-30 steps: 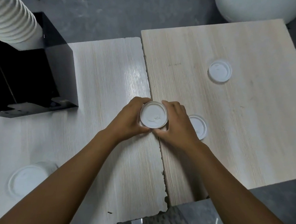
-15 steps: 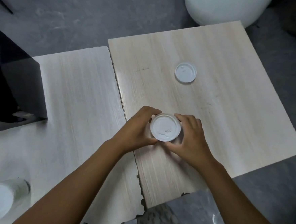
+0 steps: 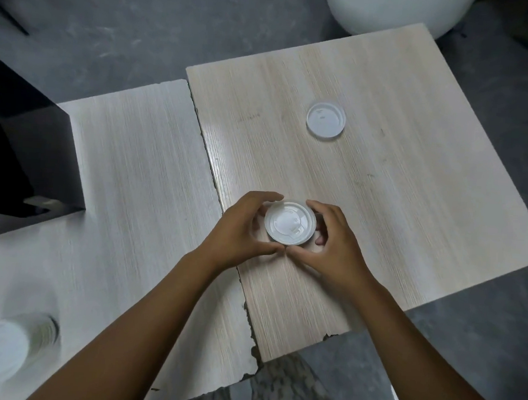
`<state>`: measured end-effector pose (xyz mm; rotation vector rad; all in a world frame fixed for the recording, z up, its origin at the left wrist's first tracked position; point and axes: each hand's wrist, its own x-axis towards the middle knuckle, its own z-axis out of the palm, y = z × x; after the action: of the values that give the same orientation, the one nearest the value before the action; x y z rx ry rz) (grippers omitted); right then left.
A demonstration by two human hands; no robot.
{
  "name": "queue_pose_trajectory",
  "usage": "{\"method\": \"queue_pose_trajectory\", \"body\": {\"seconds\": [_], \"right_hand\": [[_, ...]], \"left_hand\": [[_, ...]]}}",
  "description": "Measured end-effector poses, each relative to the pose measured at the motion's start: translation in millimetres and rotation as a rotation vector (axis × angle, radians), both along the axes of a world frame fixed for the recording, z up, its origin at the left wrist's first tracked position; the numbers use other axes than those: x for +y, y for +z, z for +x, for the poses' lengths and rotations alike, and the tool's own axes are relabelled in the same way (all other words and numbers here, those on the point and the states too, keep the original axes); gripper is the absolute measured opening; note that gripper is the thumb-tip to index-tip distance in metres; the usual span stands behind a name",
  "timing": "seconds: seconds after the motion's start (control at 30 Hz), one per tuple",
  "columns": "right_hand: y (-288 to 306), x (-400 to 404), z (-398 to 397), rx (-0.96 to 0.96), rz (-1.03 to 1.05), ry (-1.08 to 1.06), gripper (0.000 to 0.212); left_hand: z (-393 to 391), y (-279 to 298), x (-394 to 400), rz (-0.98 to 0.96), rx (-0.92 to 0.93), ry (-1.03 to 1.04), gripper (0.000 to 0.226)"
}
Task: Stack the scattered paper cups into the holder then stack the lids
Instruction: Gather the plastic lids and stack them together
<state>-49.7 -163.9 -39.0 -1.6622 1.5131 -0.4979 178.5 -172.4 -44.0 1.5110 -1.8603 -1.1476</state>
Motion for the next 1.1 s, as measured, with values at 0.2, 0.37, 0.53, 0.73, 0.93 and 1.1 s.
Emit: {"method": "queue_pose_trajectory", "body": {"seconds": [0.2,0.37,0.53,0.73,0.93,1.1], "right_hand": [[2,5,11,-0.056,-0.011,-0.003,0.090],[8,16,36,-0.105,0.016,0.046,0.090],[19,29,83,-0.157,0.011,0.142,0.088],[54,45,160,-0.228,-0.027,0.314,0.087],[98,82,241,-0.328,-0.061,0.502,0.086],[109,120,295,-0.334,-0.062,0.635,0.085]], "left_hand": [[3,2,14,0.006,0.070,0.070,0.074],[26,13,41,-0.012,0.102,0.171,0.070],[67,34,76,-0.045,0.118,0.297,0.071],[136,77,130,-0.148,0.080,0.457,0.068],[200,120,201,-0.239,0.009,0.611,0.063],[241,130,260,-0.243,-0.025,0.714,0.069]]}}
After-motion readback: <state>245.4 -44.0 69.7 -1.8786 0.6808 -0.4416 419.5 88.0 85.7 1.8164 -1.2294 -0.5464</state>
